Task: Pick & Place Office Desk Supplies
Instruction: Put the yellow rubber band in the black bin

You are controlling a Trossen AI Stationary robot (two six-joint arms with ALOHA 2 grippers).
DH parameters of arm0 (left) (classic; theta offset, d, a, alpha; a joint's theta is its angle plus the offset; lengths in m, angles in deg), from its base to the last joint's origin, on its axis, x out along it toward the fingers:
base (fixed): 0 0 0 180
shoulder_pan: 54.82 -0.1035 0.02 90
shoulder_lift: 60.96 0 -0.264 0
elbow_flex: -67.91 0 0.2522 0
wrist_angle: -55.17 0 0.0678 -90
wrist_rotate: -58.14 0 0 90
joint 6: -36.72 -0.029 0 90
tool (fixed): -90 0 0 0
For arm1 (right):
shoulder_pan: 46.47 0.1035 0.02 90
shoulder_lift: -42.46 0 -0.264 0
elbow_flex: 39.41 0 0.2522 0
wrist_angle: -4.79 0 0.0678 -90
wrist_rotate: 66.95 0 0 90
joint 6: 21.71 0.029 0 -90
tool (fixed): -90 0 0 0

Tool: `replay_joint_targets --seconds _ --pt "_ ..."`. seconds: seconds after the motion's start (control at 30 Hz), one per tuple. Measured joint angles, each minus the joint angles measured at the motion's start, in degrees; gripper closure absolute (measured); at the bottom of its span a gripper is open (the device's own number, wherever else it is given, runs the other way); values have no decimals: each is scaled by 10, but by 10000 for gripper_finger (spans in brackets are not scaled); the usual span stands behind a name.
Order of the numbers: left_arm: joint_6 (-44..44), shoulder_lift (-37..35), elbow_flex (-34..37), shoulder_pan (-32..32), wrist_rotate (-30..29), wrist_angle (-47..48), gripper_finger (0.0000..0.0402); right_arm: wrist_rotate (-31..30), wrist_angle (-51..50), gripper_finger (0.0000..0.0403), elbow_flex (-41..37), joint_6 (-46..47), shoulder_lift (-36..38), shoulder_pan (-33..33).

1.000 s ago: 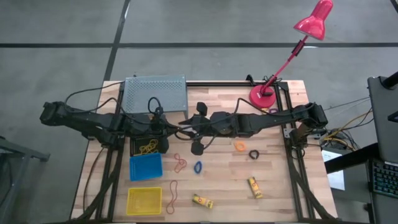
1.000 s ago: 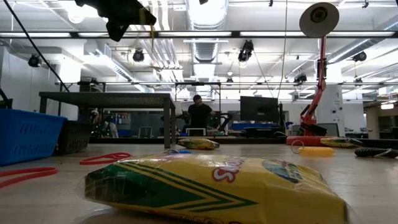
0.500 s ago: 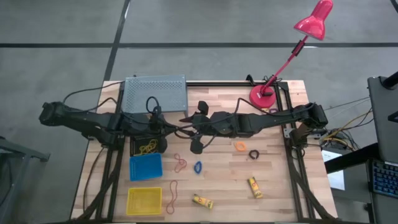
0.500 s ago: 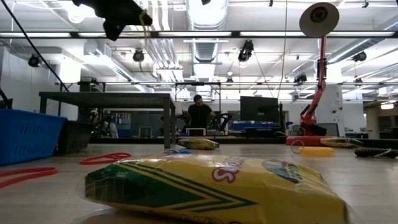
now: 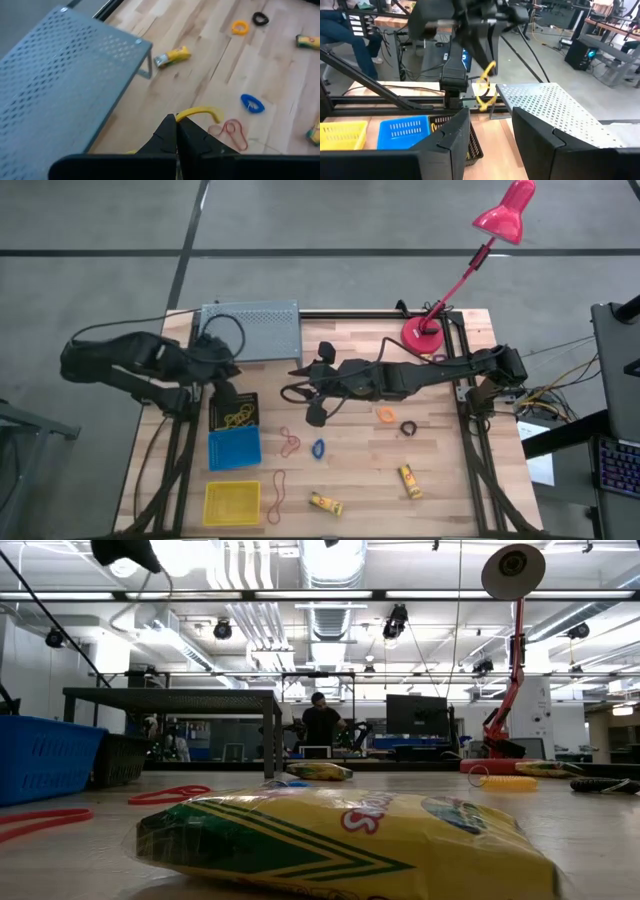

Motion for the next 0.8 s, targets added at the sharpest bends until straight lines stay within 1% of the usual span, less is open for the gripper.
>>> replay_joint_targets --seconds 0.1,0.2,0.3,0.4,0.53,0.8 --pt "6 0 -18 0 1 46 401 0 -1 264 0 -3 0 0" --pt "47 0 -18 0 17 90 401 0 -2 263 0 -3 0 0" --pt "101 0 3 0 47 125 401 0 -5 261 0 -3 0 0" --pt "134 0 38 0 69 129 401 0 -16 259 0 -3 0 0" --pt "144 0 100 0 109 108 401 0 -27 263 0 -3 0 -1" --pt "189 0 247 0 189 4 401 0 -32 274 -1 3 0 -1"
